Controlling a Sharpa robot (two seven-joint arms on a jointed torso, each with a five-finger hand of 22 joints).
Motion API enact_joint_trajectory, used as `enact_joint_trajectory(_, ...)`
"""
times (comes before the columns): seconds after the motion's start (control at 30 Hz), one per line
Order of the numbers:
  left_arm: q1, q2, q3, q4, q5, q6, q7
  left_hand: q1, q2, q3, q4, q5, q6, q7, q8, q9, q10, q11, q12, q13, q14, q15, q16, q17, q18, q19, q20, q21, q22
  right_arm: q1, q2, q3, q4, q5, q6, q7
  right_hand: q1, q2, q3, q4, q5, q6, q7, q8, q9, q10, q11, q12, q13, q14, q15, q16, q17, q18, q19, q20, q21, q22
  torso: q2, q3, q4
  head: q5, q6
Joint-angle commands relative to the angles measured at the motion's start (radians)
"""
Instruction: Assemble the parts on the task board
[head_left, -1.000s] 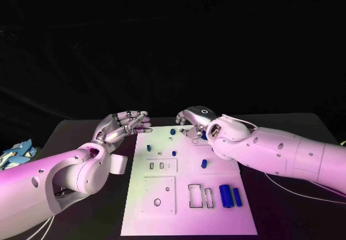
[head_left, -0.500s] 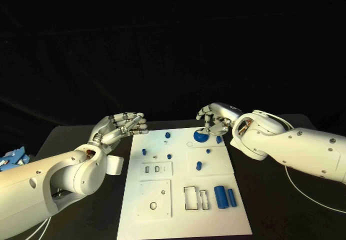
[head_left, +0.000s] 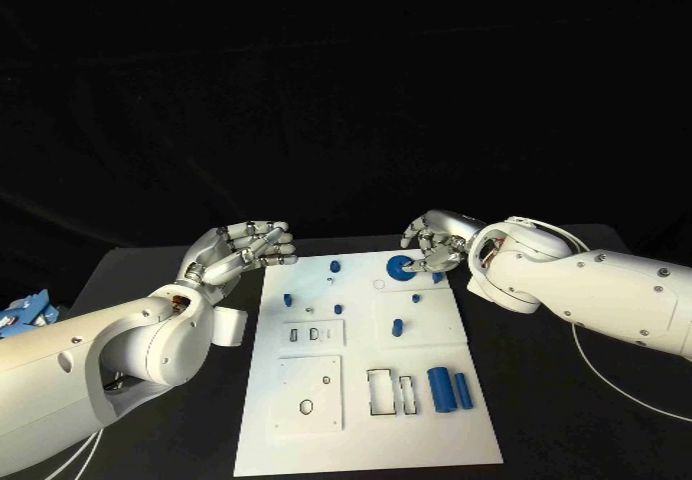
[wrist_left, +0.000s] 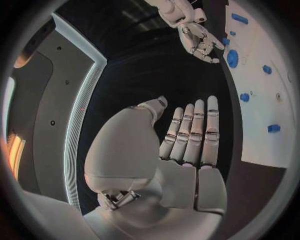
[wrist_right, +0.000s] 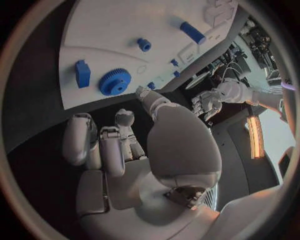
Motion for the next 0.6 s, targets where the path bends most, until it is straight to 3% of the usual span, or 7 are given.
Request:
enact_joint_trajectory(0.03, 0.001, 0.002, 0.000, 0.003, 0.002, 0.023, 0.015, 0.005, -0.004, 0.002, -0.002, 0.002, 0.001, 0.036, -0.004, 0.000, 0.007, 0.002, -0.006, -0.001, -0.003, 0.001, -0.005, 0.001, 0.004, 0.004, 0.000, -0.002, -0.001, -0.005, 0.011, -0.001, -0.014, -0.028, 0.024, -0.028, 0.013, 0.002, -0.005, 0.004, 0.004, -0.005, 0.000, 0.004, 0.001, 0.011, 0.000, 0.013, 0.015, 0.075, 0.007, 0.006, 0.118, -0.020, 0.005, 0.000, 0.007, 0.003, 0.000, 0.0000, -0.0013, 0.003, -0.005)
enact_joint_trajectory(0.23, 0.001, 0.003, 0.000, 0.004, 0.002, 0.023, 0.015, 0.005, -0.004, 0.002, -0.002, 0.002, 0.001, 0.036, -0.004, 0.000, 0.007, 0.002, -0.006, -0.001, -0.003, 0.001, -0.005, 0.001, 0.004, 0.004, 0.000, -0.002, -0.001, -0.013, 0.033, -0.002, -0.039, -0.051, 0.015, -0.040, 0.016, 0.005, -0.004, 0.005, 0.007, -0.005, 0.000, 0.005, 0.002, 0.019, 0.000, 0.027, 0.031, 0.076, 0.007, 0.007, 0.122, -0.021, 0.008, 0.000, 0.010, 0.009, 0.000, -0.0011, 0.0013, 0.004, -0.008)
enact_joint_trajectory(0.6, 0.001, 0.003, 0.000, 0.004, 0.002, 0.023, 0.014, 0.005, -0.004, 0.003, -0.003, 0.002, 0.001, 0.036, -0.005, 0.000, 0.007, 0.002, -0.008, -0.001, -0.004, 0.001, -0.006, 0.002, 0.004, 0.004, 0.000, -0.002, -0.001, -0.020, 0.062, -0.004, -0.076, -0.063, 0.018, -0.044, 0.017, 0.008, -0.002, 0.007, 0.009, -0.004, 0.000, 0.006, 0.002, 0.021, 0.000, 0.035, 0.040, 0.077, 0.007, 0.010, 0.128, -0.022, 0.010, 0.001, 0.012, 0.013, -0.001, 0.0008, -0.0031, 0.011, -0.013)
